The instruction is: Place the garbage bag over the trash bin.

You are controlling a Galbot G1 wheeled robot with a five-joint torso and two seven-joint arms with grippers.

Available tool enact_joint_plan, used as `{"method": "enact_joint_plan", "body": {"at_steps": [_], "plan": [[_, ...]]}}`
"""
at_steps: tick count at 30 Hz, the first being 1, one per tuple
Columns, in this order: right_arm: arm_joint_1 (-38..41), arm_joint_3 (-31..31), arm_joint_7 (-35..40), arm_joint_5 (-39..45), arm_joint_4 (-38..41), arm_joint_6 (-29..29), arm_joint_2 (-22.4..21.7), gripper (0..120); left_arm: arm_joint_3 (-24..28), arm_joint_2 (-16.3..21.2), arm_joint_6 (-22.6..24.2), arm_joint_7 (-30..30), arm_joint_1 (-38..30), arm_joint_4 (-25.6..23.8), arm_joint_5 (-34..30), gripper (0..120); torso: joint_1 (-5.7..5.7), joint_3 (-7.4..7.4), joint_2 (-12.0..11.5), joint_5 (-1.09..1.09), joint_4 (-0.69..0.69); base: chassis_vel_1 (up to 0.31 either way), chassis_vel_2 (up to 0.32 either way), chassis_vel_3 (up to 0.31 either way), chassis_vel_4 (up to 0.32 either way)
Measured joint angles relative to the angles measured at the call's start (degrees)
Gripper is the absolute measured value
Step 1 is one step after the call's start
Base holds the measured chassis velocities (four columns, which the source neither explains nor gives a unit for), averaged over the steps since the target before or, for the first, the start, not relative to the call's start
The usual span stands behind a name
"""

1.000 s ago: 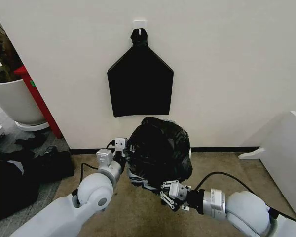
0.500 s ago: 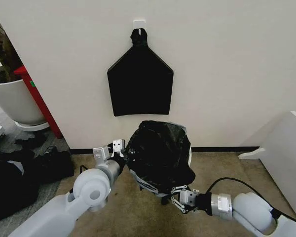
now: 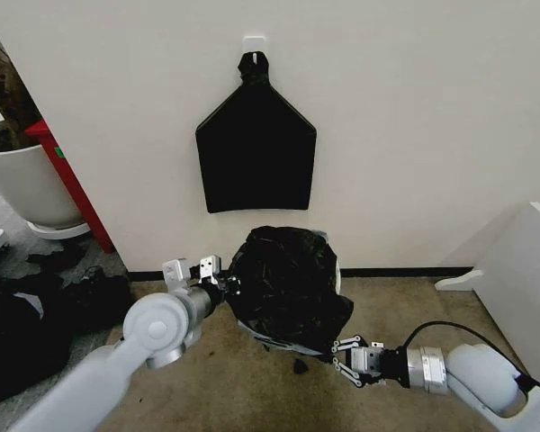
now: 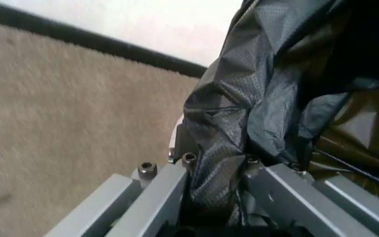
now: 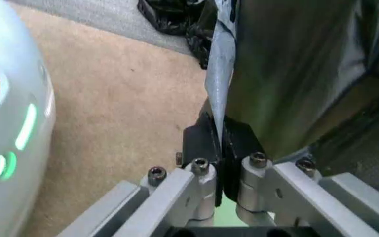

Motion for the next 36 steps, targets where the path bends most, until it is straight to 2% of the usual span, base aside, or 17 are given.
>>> {"method": "enact_joint_plan", "body": {"at_steps": [17, 22, 25, 29, 33, 36], "plan": [[-0.6, 3.9, -3.5, -3.2, -2.5, 6.3, 0.2, 0, -1.3, 0.1, 4.4, -1.5, -0.4, 1.1, -6.5, 1, 0.0, 0.0, 0.0, 0.0, 0.0, 0.0, 0.0, 0.0, 0.0], [-2.0, 6.2, -6.7, -3.4, -1.9, 9.3, 0.2, 20, -1.3, -0.7, 4.3, -0.8, -0.6, 2.9, -6.5, 1, 0.0, 0.0, 0.0, 0.0, 0.0, 0.0, 0.0, 0.0, 0.0], [-2.7, 6.5, -6.3, -3.3, -1.4, 10.9, 0.2, 27, -1.3, -1.1, 3.6, -0.8, -0.7, 3.9, -6.0, 1, 0.0, 0.0, 0.0, -0.03, 0.0, 0.0, 0.0, 0.0, 0.0], [-4.3, 6.7, -4.7, -0.8, 0.2, 14.0, 0.4, 46, -0.9, -1.4, 3.0, -0.1, -0.5, 6.1, -3.3, 1, 0.0, 0.0, 0.0, -0.01, 0.0, 0.0, 0.0, 0.0, 0.0], [-5.8, 7.2, -4.0, 3.1, 2.1, 12.8, 0.4, 55, -0.8, -1.4, 3.0, 0.4, -0.3, 6.5, -2.8, 1, 0.0, 0.0, 0.0, 0.01, 0.01, 0.0, 0.0, 0.0, 0.0], [-8.3, 8.3, -2.9, 9.5, 5.1, 7.6, -0.2, 69, -0.7, -1.4, 3.0, 0.8, -0.1, 6.8, -2.6, 1, 0.0, 0.0, 0.0, -0.02, 0.0, 0.0, 0.0, 0.0, 0.0]]}}
